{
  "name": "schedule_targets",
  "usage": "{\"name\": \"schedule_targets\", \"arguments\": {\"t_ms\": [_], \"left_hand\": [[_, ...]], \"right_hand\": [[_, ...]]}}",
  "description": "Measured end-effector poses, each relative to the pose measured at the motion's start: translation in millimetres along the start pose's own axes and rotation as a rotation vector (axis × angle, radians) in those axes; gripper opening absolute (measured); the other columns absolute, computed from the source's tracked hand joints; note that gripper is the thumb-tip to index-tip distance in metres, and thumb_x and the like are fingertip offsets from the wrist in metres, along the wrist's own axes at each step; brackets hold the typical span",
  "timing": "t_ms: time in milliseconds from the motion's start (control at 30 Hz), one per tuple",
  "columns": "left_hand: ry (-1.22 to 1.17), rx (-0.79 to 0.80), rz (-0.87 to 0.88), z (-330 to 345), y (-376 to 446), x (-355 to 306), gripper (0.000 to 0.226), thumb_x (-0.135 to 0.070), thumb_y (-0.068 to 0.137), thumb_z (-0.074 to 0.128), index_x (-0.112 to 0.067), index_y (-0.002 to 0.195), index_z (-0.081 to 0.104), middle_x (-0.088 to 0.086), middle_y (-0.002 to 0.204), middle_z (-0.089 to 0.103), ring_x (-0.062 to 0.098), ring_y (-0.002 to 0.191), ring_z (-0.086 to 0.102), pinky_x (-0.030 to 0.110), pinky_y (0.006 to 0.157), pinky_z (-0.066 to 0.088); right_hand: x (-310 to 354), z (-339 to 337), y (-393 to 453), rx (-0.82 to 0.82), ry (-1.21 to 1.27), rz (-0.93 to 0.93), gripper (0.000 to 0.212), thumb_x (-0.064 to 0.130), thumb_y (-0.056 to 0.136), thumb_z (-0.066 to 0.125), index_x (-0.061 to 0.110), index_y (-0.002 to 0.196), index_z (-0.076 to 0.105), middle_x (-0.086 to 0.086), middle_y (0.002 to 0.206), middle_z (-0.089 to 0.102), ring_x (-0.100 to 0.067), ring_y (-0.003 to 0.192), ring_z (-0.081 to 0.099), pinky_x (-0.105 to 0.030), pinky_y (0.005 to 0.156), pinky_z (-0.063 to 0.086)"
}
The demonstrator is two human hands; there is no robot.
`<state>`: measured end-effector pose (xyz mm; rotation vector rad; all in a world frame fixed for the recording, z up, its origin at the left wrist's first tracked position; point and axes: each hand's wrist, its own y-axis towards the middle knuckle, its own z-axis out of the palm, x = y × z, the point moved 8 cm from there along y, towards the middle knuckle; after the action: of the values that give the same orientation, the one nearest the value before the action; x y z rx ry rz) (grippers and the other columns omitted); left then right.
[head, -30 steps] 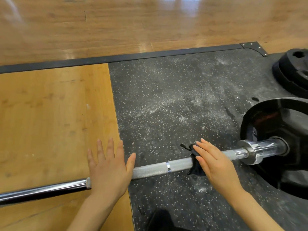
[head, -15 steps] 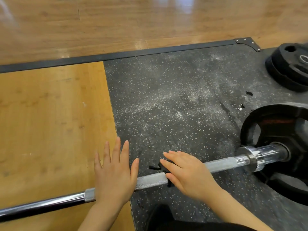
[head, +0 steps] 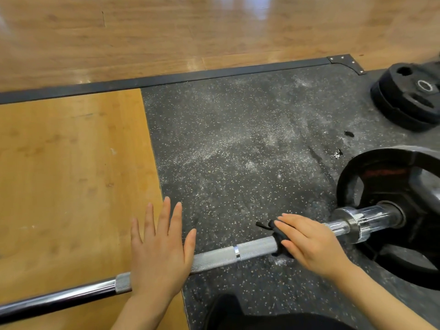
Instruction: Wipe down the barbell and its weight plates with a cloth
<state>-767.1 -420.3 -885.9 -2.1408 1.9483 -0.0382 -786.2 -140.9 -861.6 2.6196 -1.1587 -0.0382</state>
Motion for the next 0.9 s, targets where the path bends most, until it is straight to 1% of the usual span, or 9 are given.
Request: {"name": "schedule_targets", "arguments": {"t_ms": [67, 200, 333, 400, 467, 567, 733, 833, 900], "left_hand": [[-0.002, -0.012, 0.016, -1.0, 1.4, -1.7, 0.073, -0.056, 0.098, 0.007, -0.015, 0.144, 0.046, 0.008, 0.152, 0.038, 0.037, 0.142, 0.031, 0.06, 0.112, 0.023], [0.006, -0.034, 0.041, -2.9, 4.9, -3.4, 0.07, -0.054, 0.099, 0.009, -0.014, 0.144, 0.046, 0.009, 0.152, 0.038, 0.038, 0.141, 0.032, 0.06, 0.112, 0.022], [-0.001, -0.068, 0.061, -5.7, 8.9, -2.7, 0.069, -0.054, 0.099, 0.01, -0.014, 0.144, 0.045, 0.009, 0.153, 0.037, 0.037, 0.142, 0.03, 0.058, 0.113, 0.021], [-0.01, -0.091, 0.07, -6.9, 10.0, -2.5, 0.07, -0.054, 0.1, 0.009, -0.014, 0.144, 0.045, 0.009, 0.153, 0.037, 0.036, 0.142, 0.03, 0.056, 0.114, 0.02], [-0.023, -0.11, 0.081, -8.5, 10.8, -2.9, 0.07, -0.054, 0.1, 0.009, -0.012, 0.142, 0.047, 0.009, 0.152, 0.038, 0.035, 0.142, 0.031, 0.055, 0.114, 0.02], [-0.037, -0.134, 0.097, -10.1, 12.6, -2.7, 0.069, -0.053, 0.1, 0.012, -0.011, 0.14, 0.05, 0.01, 0.152, 0.039, 0.035, 0.141, 0.033, 0.053, 0.113, 0.021], [-0.044, -0.143, 0.127, -11.6, 16.1, -5.6, 0.067, -0.051, 0.101, 0.013, -0.01, 0.139, 0.051, 0.01, 0.15, 0.041, 0.033, 0.14, 0.035, 0.052, 0.113, 0.025], [-0.072, -0.171, 0.171, -16.5, 15.4, -8.8, 0.067, -0.048, 0.102, 0.014, -0.007, 0.134, 0.056, 0.011, 0.146, 0.046, 0.032, 0.137, 0.041, 0.05, 0.11, 0.03], [-0.092, -0.195, 0.233, -21.3, 15.5, -15.7, 0.064, -0.044, 0.103, 0.016, -0.006, 0.131, 0.059, 0.012, 0.144, 0.049, 0.031, 0.134, 0.044, 0.048, 0.108, 0.032]], "right_hand": [[11.7, 1.7, 12.1, 0.015, 0.0, -0.051, 0.051, 0.038, 0.103, 0.037, 0.001, 0.109, 0.072, -0.011, 0.11, 0.07, -0.026, 0.098, 0.069, -0.037, 0.076, 0.059], [45.8, 16.7, 36.8, 0.113, 0.025, -0.182, 0.053, 0.046, 0.1, 0.04, 0.005, 0.115, 0.07, -0.008, 0.112, 0.069, -0.021, 0.095, 0.068, -0.032, 0.072, 0.058], [47.0, 20.0, 43.6, 0.129, 0.045, -0.168, 0.05, 0.047, 0.097, 0.043, 0.007, 0.114, 0.07, -0.004, 0.107, 0.07, -0.019, 0.082, 0.068, -0.03, 0.06, 0.056], [41.6, 18.5, 41.2, 0.107, 0.064, -0.172, 0.047, 0.044, 0.097, 0.046, 0.006, 0.114, 0.068, -0.005, 0.106, 0.069, -0.02, 0.08, 0.067, -0.032, 0.061, 0.056], [34.2, 16.5, 36.6, 0.071, 0.075, -0.169, 0.044, 0.041, 0.099, 0.044, 0.005, 0.115, 0.064, -0.007, 0.106, 0.069, -0.022, 0.082, 0.068, -0.033, 0.064, 0.056], [6.8, 11.3, 21.9, 0.024, 0.043, -0.108, 0.05, 0.041, 0.101, 0.04, 0.002, 0.109, 0.07, -0.009, 0.105, 0.07, -0.025, 0.086, 0.069, -0.034, 0.07, 0.057], [-57.4, -7.4, -5.5, 0.011, -0.051, 0.095, 0.061, 0.044, 0.104, 0.029, 0.002, 0.105, 0.073, -0.009, 0.099, 0.07, -0.028, 0.08, 0.069, -0.033, 0.07, 0.055], [-63.1, -9.9, -6.6, 0.0, -0.057, 0.148, 0.059, 0.044, 0.103, 0.03, 0.003, 0.104, 0.073, -0.007, 0.099, 0.07, -0.027, 0.083, 0.069, -0.034, 0.072, 0.056], [-60.2, -10.2, -4.9, -0.008, -0.048, 0.161, 0.058, 0.043, 0.104, 0.031, 0.003, 0.106, 0.073, -0.007, 0.102, 0.07, -0.026, 0.087, 0.068, -0.036, 0.074, 0.057]]}}
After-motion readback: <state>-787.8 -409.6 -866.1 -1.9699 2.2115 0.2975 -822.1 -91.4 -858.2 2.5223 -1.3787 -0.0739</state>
